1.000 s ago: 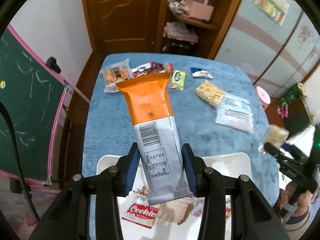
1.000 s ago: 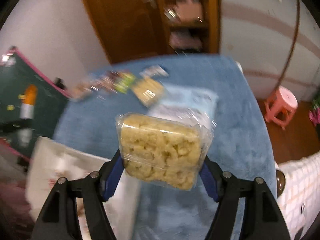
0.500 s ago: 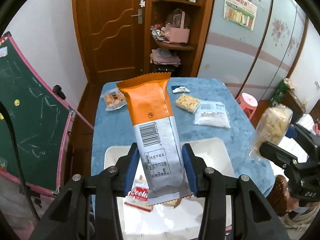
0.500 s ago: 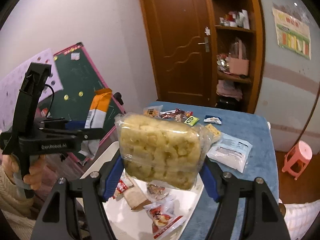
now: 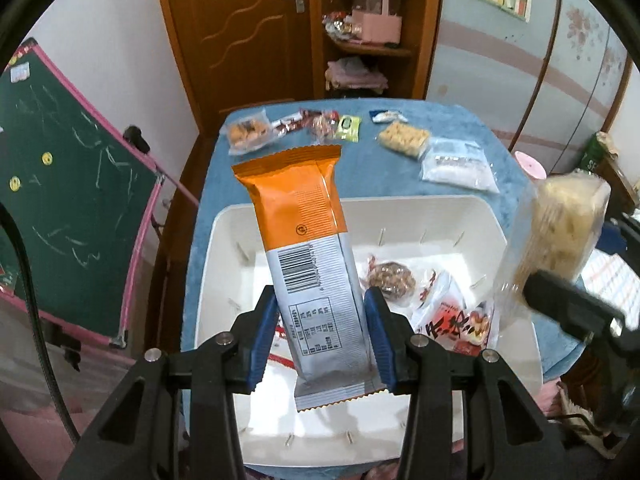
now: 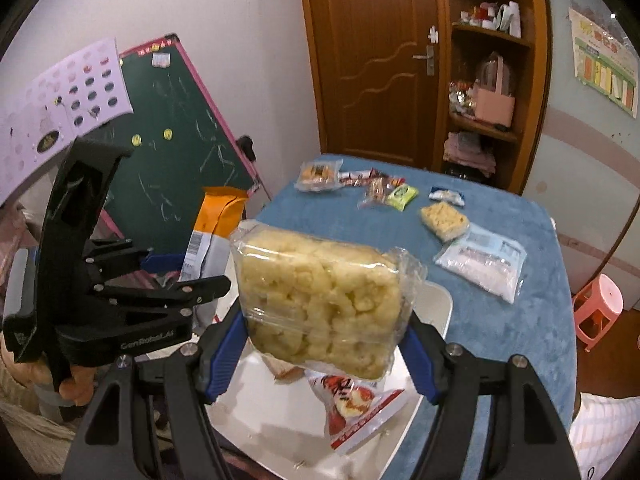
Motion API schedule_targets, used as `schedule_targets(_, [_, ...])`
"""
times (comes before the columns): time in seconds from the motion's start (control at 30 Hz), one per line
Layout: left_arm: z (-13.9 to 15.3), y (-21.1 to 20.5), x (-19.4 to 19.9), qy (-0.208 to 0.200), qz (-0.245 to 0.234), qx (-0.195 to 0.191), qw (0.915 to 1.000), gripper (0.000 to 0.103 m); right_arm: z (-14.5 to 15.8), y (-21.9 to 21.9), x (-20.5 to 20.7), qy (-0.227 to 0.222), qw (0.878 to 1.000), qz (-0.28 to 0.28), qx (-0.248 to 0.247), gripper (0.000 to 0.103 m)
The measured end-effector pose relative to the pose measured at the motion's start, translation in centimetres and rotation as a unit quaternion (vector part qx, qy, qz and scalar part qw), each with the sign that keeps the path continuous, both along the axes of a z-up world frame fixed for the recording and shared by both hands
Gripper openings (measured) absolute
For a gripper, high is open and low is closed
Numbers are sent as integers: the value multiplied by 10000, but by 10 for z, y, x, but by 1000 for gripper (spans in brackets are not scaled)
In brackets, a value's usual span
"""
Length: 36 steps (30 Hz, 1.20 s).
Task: Organize snacks
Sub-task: 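Open both tools to drop the bar and puffed snack bag into the tray, then move both tools back over the remaining snacks on the table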
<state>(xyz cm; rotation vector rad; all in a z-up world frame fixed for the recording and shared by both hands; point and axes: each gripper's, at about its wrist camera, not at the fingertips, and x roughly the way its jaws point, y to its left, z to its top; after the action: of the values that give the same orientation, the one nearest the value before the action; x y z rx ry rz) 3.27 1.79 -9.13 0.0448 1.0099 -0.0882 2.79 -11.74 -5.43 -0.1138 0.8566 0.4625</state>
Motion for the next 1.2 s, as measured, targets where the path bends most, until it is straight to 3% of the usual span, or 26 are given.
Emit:
schedule_targets(0.37, [-24,3,5,435,29,-148,9989,44,-33,15,0,590,9979,100,-261,72])
schedule_targets(0.47, [-26,4,5,465,51,-157,9988,49,-43,15,5,847,9959,93,-312,74])
schedule_targets(0.57, [-26,7,5,433,115,-215,9988,79,-45,16,6,923,9952,96,-318,78])
schedule_targets(0.67, [-24,9,5,376,161,-214,9989,79,-42,17,3,769,9961,49,-429,89])
schedule_targets(1.2, [-28,3,8,442,204,-14,9988,79,-46,13,4,845,9958,33,-353,89])
